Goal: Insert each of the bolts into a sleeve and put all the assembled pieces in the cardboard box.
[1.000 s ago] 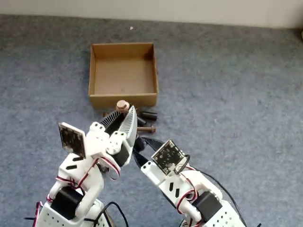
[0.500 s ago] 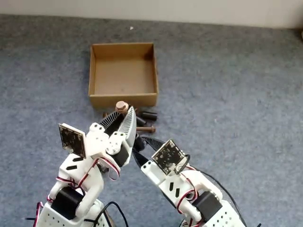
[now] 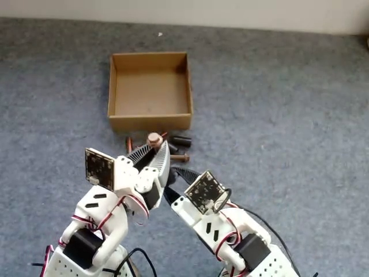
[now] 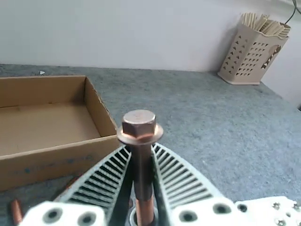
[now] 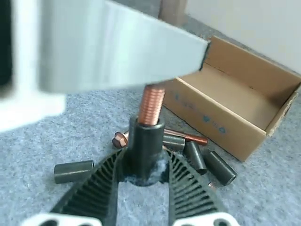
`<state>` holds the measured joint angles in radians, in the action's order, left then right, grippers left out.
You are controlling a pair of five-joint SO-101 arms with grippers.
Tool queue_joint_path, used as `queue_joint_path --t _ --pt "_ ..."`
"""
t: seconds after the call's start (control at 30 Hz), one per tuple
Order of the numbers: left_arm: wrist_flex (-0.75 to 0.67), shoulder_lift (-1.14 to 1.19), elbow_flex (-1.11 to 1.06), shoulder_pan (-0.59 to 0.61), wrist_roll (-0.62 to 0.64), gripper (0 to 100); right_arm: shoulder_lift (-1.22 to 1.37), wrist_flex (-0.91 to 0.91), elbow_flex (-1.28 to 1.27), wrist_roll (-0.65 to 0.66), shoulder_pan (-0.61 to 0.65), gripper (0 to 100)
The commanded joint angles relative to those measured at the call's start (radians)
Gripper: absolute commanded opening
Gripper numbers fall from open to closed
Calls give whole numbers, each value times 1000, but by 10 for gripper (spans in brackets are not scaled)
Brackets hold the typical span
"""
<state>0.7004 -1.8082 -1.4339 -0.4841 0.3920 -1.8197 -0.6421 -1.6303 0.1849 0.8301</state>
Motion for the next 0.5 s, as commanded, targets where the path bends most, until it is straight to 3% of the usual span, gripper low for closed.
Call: queue_joint_path --t 0.0,0.3,0.47 --pt "0 -12 8 -38 8 6 -15 30 64 5 -16 5" --pt "58 -10 12 -39 9 18 -15 28 168 5 -15 5" --pt "180 -12 21 -67 8 178 -15 30 173 5 -16 5"
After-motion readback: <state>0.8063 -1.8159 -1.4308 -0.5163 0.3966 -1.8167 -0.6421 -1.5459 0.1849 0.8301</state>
